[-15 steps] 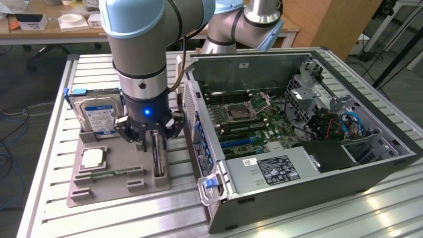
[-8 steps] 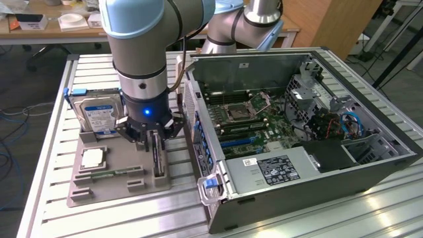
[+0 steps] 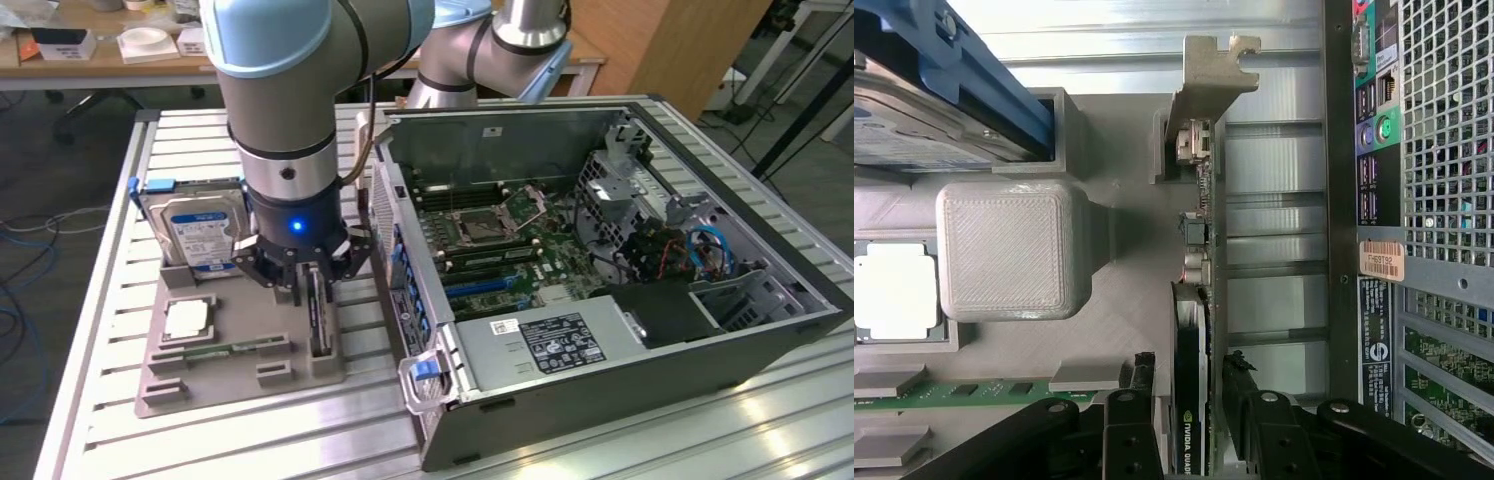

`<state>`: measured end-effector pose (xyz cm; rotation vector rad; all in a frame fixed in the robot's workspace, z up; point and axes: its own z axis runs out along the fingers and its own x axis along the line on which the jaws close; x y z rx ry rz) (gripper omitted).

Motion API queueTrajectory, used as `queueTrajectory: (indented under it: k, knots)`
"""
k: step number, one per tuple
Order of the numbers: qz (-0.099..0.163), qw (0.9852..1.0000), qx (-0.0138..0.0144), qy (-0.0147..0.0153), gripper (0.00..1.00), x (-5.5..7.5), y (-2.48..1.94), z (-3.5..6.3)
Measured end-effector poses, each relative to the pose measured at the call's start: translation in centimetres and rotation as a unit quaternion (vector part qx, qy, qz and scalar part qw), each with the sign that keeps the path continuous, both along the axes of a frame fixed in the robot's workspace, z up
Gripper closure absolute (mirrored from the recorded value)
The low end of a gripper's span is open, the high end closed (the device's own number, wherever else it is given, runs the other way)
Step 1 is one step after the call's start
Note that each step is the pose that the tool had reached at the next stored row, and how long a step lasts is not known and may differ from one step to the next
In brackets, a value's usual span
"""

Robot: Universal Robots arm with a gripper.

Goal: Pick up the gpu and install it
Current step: 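Pick up the gpu and move the gpu toward the slot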

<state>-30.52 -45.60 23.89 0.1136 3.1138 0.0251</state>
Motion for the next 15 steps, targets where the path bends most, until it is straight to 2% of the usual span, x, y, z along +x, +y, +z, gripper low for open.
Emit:
queueTrajectory:
  k: [12, 13, 15]
  knots:
    - [0.0, 1.0, 0.0, 0.0, 0.61, 0.0, 0.0, -0.01]
    - [0.0, 1.0, 0.0, 0.0, 0.68, 0.0, 0.0, -0.01]
    - [0.0, 1.0, 0.0001, -0.0002, 0.68, 0.06, 0.01, -0.03]
